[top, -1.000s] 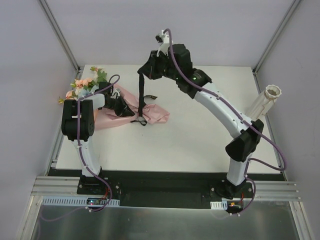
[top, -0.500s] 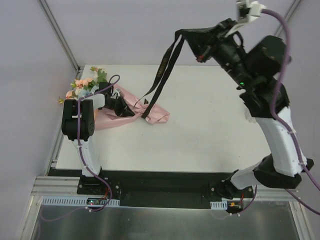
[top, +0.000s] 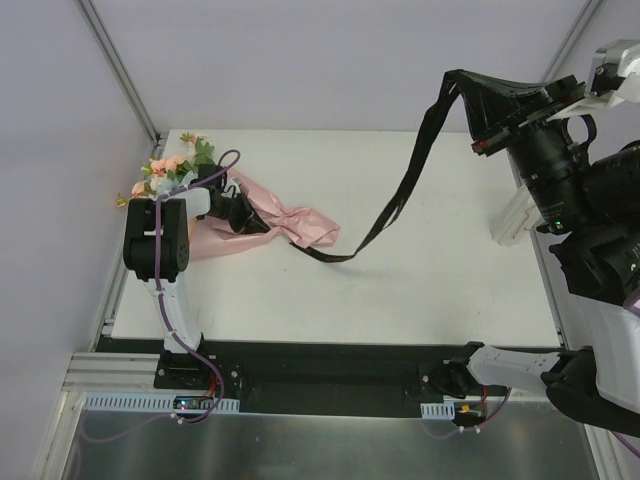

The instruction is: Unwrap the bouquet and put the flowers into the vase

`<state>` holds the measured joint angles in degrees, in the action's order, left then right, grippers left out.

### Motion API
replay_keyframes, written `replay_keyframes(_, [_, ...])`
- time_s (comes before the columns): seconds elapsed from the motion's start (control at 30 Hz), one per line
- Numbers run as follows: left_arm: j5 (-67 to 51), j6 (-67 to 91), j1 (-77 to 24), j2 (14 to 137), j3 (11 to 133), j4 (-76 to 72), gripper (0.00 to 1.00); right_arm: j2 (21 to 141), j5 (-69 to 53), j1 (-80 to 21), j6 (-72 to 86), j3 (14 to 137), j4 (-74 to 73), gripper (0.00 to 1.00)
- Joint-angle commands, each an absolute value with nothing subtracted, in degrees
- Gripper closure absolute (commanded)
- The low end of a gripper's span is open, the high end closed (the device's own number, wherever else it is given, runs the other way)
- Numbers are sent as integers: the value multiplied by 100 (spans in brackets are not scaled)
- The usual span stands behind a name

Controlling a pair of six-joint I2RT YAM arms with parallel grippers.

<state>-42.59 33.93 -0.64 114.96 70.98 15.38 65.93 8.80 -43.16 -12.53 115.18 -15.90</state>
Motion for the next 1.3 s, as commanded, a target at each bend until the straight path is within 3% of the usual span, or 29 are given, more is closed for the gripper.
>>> replay_keyframes(0.0, [-4192, 3410, -35, 11619, 7102, 1670, 100, 6180, 1502, -4315, -1933, 11417, -1556, 99])
replay_keyframes(0.27, [-4184, 3419, -35, 11610, 7110, 1679, 100, 5705, 2180, -4307, -2461, 11101, -1731, 99])
replay_keyframes(0.53, [-4166, 3392, -35, 11566, 7084, 1670, 100, 5335, 2584, -4315, -1611, 9030, -2047, 99])
replay_keyframes(0.83, [-4236, 3428, -35, 11566, 7119, 1679, 100, 5308, 793, -4307, 289, 6506, -3269, 99])
replay_keyframes(1.03, [-4254, 3428, -35, 11461, 7093, 1670, 100, 5765, 44, -4315, 755, 5520, -2708, 99])
replay_keyframes(1.27, [-4315, 3419, -35, 11479, 7093, 1679, 100, 7232, -325, -4307, 1265, 5036, -1804, 99])
